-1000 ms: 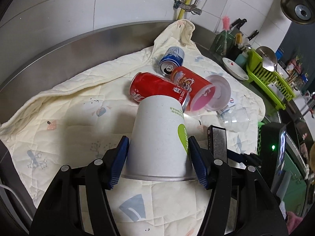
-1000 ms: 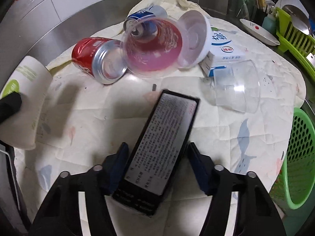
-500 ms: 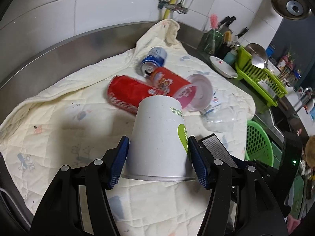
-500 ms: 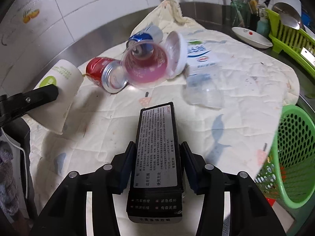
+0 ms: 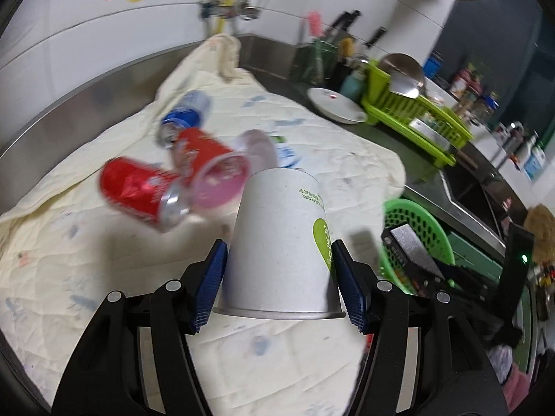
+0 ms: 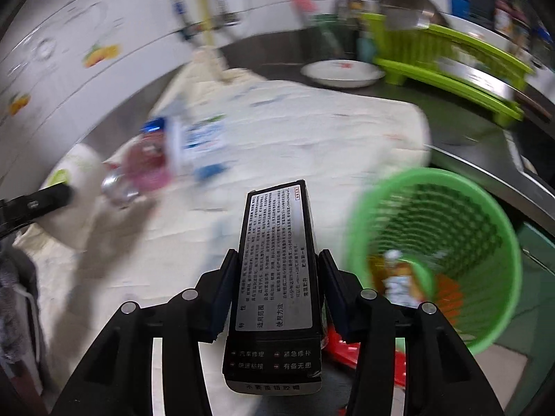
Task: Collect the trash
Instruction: 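Carry the paper cup and black box to the green basket and release both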
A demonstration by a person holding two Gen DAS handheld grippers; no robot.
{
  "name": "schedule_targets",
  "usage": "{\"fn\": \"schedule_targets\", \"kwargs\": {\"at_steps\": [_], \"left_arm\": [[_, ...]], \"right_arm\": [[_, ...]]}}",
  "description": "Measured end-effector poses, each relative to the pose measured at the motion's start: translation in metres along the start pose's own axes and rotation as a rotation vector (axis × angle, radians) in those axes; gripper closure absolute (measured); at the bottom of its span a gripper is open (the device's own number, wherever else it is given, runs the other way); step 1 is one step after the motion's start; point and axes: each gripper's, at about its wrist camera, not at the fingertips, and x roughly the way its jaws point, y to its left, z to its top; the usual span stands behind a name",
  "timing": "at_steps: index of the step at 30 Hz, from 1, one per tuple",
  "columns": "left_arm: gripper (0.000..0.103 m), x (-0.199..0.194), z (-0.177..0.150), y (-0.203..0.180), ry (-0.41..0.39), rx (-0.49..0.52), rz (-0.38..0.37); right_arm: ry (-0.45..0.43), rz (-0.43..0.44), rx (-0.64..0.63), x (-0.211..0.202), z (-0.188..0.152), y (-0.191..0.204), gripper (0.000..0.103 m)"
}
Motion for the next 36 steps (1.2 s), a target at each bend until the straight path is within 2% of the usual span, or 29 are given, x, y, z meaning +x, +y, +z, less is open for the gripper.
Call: {"fn": "schedule_targets", "kwargs": {"at_steps": [3, 8, 14, 20, 21, 24, 28, 36], "left_arm": [[0.042, 0.009, 0.003, -0.023, 0.009, 0.025, -0.035], [0.042, 0.028, 0.010, -0.065, 0.028, 0.063, -0.099], [0.042, 0.054, 0.013, -0.109, 0.067, 0.113, -0.122], [0.042, 0.077, 0.015, -0.139, 0.102, 0.133, -0.154], [0.042, 0.080, 0.015, -0.145, 0.108, 0.139, -0.156], [0.042, 0.087, 0.015, -0.155, 0.118, 0.156, -0.168], [0.042, 0.097, 0.015, -0.170, 0.127, 0.173, -0.189], [0.042, 0.129, 0.007, -0.200, 0.181, 0.186, -0.239]], "right_arm": [[0.005, -0.080, 0.038, -0.002, 0.001, -0.048, 0.057], [0.048, -0.145, 0.113, 0.010, -0.003, -0.111, 0.057], [0.103, -0.149, 0.177, 0.036, -0.012, -0.153, 0.057], [0.130, -0.062, 0.245, 0.055, -0.016, -0.173, 0.055], [0.128, -0.066, 0.250, 0.057, -0.016, -0.175, 0.054], [0.112, -0.059, 0.242, 0.056, -0.016, -0.178, 0.040], [0.091, -0.064, 0.225, 0.049, -0.016, -0.179, 0.039], [0.015, -0.097, 0.228, 0.007, -0.018, -0.195, 0.037]]}}
